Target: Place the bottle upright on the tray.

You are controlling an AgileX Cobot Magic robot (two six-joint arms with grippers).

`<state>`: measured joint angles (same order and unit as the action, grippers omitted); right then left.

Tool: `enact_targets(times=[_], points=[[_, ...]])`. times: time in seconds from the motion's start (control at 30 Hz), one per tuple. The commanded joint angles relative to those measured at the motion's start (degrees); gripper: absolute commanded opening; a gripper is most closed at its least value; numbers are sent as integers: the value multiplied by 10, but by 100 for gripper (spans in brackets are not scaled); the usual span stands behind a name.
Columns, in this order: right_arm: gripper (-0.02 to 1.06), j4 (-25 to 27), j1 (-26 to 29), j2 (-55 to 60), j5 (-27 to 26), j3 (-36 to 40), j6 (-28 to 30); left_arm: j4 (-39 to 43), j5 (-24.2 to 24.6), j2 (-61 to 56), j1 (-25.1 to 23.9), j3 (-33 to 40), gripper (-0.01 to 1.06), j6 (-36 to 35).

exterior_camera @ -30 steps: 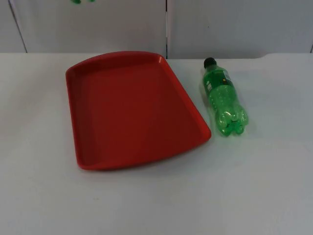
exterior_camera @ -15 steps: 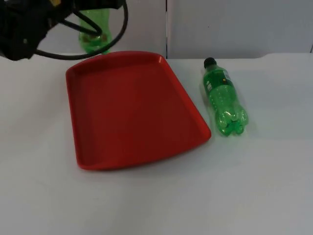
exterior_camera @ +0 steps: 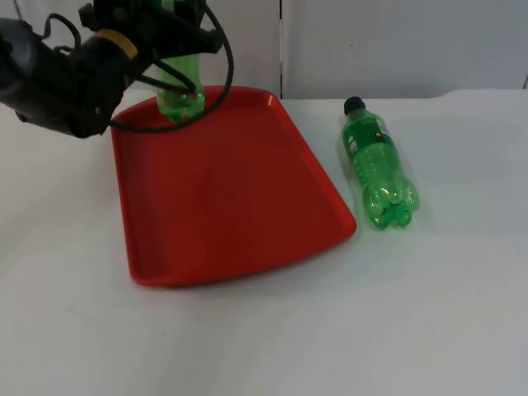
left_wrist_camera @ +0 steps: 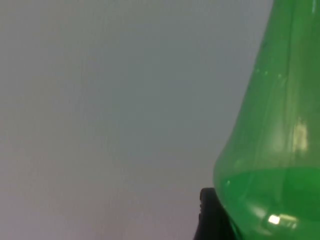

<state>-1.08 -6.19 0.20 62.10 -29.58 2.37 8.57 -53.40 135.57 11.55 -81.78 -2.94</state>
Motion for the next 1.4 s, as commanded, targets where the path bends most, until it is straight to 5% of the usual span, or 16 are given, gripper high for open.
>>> enact_targets(times=[0.0, 0.4, 0.83, 0.9, 1.03, 1.07, 1.23, 1.37], points=[[105, -1, 3, -2, -4, 1, -2, -13, -20, 8, -5, -10, 0, -5], [105, -1, 3, -2, -4, 1, -2, -60, -47, 64, -23, -15, 0, -5], [105, -1, 3, -2, -4, 1, -2, -18, -40, 73, -23, -15, 0, -5], [105, -1, 3, -2, -4, 1, -2, -7, -40, 73, -23, -15, 4, -5], [105, -1, 3, -2, -4, 1, -2, -4, -40, 73, -23, -15, 38, -5], [105, -1, 3, -2, -4, 1, -2, -4, -40, 73, -23, -15, 38, -5], [105, -1, 3, -2, -4, 1, -2, -4, -42, 73, -23, -15, 84, -10], [105, -1, 3, -2, -4, 1, -2, -3, -42, 73, -23, -15, 88, -31]])
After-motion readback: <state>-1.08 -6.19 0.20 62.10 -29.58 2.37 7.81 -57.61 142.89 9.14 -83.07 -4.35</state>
